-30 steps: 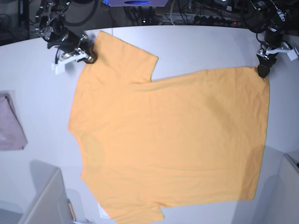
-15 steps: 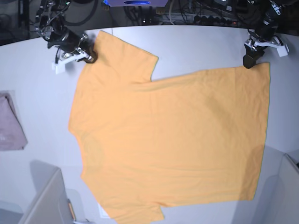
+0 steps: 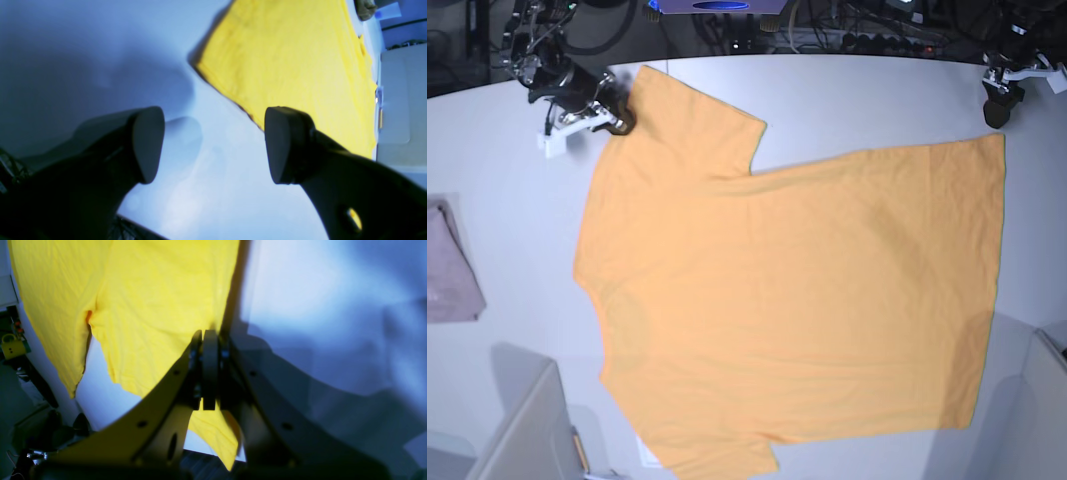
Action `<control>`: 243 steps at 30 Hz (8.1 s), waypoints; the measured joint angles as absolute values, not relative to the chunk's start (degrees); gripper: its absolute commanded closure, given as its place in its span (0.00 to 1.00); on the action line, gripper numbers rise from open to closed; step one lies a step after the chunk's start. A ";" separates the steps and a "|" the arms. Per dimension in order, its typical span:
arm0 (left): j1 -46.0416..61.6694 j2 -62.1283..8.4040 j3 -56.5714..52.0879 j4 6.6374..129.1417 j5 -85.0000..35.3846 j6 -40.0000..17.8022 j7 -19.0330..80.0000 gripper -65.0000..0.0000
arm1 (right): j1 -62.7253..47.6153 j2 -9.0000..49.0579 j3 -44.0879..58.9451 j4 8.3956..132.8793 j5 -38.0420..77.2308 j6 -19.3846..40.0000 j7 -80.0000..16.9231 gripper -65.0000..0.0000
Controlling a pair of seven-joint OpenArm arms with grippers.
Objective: Fold the T-shirt properly
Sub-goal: 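Lower the left gripper to the other shoulder corner and grasp it, then pull both held shoulder corners apart to stretch the shirt's collar edge, then drag the shirt by both corners toward the robot, flattening it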
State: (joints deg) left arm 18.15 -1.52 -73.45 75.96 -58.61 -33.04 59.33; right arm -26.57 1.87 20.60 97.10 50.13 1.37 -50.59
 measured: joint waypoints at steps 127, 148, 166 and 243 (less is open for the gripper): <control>-1.26 -6.09 -55.90 91.35 -31.57 -17.30 59.53 1.00 | 5.89 3.79 20.12 86.06 58.67 -0.43 -59.27 1.00; -6.33 -7.97 -49.95 83.48 -31.62 -9.74 54.96 1.00 | 16.36 3.86 19.51 71.11 53.01 -0.14 -58.96 1.00; -9.08 -11.55 -49.93 75.20 -31.75 -9.41 54.54 1.00 | 17.89 5.54 10.50 66.35 53.47 -0.40 -48.38 1.00; -4.75 -10.33 -57.67 66.50 -32.45 -12.01 42.94 1.00 | -4.38 4.03 11.09 79.88 55.44 -17.19 -26.35 1.00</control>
